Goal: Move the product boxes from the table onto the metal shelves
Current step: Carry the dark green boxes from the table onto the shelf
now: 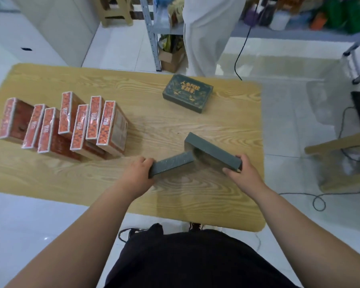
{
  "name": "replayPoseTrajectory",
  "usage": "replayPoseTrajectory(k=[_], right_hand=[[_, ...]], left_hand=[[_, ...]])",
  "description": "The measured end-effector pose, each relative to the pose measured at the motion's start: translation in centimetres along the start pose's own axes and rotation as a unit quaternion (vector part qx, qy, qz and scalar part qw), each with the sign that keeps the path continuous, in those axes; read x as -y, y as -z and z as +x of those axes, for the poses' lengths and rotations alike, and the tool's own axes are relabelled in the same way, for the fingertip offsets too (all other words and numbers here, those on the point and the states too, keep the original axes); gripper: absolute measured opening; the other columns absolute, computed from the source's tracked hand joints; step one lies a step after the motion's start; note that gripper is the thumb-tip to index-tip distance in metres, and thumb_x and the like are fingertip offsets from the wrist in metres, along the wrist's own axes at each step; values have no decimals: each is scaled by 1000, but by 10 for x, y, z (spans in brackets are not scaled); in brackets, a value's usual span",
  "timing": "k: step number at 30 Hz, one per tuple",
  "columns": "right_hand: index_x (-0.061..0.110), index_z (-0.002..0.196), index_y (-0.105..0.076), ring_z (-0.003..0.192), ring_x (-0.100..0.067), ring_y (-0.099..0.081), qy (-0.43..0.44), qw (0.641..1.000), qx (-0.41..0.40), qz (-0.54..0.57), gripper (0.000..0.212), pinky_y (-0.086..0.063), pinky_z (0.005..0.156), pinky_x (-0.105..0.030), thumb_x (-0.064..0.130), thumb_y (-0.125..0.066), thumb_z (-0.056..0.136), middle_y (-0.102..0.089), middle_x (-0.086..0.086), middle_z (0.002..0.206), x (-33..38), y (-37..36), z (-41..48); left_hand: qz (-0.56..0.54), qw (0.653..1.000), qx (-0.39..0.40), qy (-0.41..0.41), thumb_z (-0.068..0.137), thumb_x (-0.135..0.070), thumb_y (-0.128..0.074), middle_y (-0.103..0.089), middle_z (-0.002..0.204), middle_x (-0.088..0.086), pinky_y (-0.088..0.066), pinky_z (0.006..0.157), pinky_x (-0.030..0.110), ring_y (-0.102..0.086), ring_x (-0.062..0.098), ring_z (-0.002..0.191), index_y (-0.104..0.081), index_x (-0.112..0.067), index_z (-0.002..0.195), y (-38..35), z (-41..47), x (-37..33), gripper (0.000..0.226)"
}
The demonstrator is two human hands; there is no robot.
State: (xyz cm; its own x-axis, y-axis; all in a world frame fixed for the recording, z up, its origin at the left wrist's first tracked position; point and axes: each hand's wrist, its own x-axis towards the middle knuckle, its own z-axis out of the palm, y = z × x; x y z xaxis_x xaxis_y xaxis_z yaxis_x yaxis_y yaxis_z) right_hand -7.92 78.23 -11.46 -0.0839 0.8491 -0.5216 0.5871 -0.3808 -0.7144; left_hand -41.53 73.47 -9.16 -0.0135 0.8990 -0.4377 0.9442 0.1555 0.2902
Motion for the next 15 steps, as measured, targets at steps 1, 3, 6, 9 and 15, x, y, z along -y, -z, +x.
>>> replayPoseTrajectory(k=[1,3,6,9,15], right_hand=[[30,120,-44,94,-12,-58,2,1000,4,28,43,-45,69,-28,35,-75,90,-57,3,114,3,1,0],[30,119,-51,103,-20,-60,-4,995,8,101,42,-47,78,-33,32,-78,86,-61,0,116,5,2,2],[28,128,-53,108,-18,-61,-8,984,38,173,37,-48,82,-34,22,-66,94,-63,-1,120,22,-5,-5],[27,137,-52,116,-22,-59,-15,986,85,144,50,-50,97,-47,34,-63,89,-61,0,128,40,-30,-17],[27,130,-54,121,-33,-55,18,984,177,2,52,-46,103,-54,54,-57,84,-59,-7,129,85,-137,-51]], left_hand=[[-53,998,-2,17,79,-25,-72,-59,110,2,-48,83,36,-58,26,102,-57,-22,124,1,-10,1,47],[-200,977,-19,74,77,-24,-75,-63,102,-8,-50,75,31,-62,15,93,-59,-30,117,5,-37,7,43],[-380,911,-64,151,81,-22,-77,-67,99,-10,-52,74,31,-65,10,89,-59,-35,108,-1,-87,28,35],[-518,817,-120,222,90,-19,-70,-69,102,4,-53,80,36,-67,23,97,-61,-27,105,-25,-140,62,20],[-667,615,-226,356,100,-31,-51,-68,103,17,-57,75,47,-69,34,91,-59,-20,103,-76,-253,129,13]])
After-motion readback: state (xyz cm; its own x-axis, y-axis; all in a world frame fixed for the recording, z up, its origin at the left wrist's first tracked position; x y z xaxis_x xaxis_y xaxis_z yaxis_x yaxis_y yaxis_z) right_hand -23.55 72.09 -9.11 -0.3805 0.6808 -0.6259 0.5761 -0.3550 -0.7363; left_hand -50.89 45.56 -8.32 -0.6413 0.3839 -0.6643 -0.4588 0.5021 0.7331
